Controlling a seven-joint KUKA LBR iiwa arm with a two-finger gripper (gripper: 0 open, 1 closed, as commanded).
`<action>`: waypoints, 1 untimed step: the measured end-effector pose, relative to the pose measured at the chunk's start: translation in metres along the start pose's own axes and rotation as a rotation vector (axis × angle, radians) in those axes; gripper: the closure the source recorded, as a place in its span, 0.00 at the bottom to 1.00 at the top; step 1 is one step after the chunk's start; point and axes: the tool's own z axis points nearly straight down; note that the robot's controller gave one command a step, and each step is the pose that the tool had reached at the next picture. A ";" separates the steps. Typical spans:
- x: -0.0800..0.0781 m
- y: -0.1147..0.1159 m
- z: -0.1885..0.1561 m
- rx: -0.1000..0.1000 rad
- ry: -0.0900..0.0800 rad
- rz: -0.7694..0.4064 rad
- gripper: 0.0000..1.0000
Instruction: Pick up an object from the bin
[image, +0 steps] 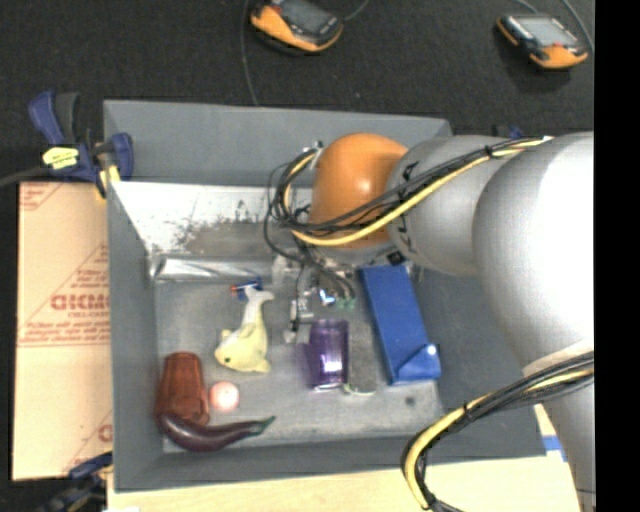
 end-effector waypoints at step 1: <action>-0.006 0.013 -0.024 0.002 -0.001 -0.182 0.00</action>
Offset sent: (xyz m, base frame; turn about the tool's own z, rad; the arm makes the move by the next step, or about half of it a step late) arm 0.0119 0.0496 -0.0022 -0.1304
